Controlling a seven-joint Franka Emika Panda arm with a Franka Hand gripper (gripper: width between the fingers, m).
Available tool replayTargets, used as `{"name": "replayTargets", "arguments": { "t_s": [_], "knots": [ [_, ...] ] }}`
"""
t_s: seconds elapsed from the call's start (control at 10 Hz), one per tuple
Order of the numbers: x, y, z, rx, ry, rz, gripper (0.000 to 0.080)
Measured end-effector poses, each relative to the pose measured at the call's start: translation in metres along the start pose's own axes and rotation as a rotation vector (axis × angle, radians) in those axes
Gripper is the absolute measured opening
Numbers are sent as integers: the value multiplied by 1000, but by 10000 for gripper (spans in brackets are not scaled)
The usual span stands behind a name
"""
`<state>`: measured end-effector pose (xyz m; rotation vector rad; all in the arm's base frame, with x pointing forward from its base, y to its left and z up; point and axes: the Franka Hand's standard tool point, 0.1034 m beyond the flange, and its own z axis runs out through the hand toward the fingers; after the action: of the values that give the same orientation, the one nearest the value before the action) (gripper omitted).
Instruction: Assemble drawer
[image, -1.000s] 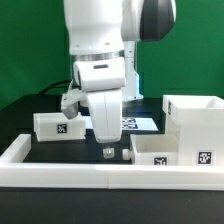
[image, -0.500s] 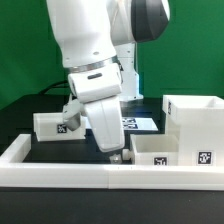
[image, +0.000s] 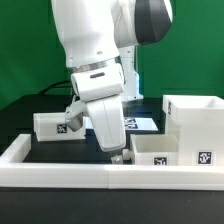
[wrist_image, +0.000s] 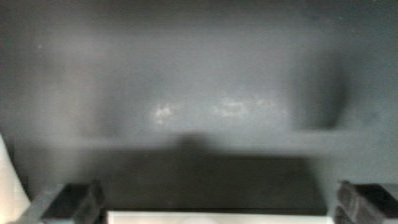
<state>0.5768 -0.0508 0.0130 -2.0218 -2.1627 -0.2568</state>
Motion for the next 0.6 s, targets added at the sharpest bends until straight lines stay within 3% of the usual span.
{"name": "replayTargets", "arguments": {
  "t_s": [0.1, 0.3, 0.4, 0.6],
  "knots": [
    [2, 0, 2, -32, -10, 5, 649],
    [17, 5, 3, -52, -5, 2, 649],
    [23, 9, 3, -74, -7, 0, 649],
    [34, 10, 5, -72, 4, 12, 649]
  ]
}}
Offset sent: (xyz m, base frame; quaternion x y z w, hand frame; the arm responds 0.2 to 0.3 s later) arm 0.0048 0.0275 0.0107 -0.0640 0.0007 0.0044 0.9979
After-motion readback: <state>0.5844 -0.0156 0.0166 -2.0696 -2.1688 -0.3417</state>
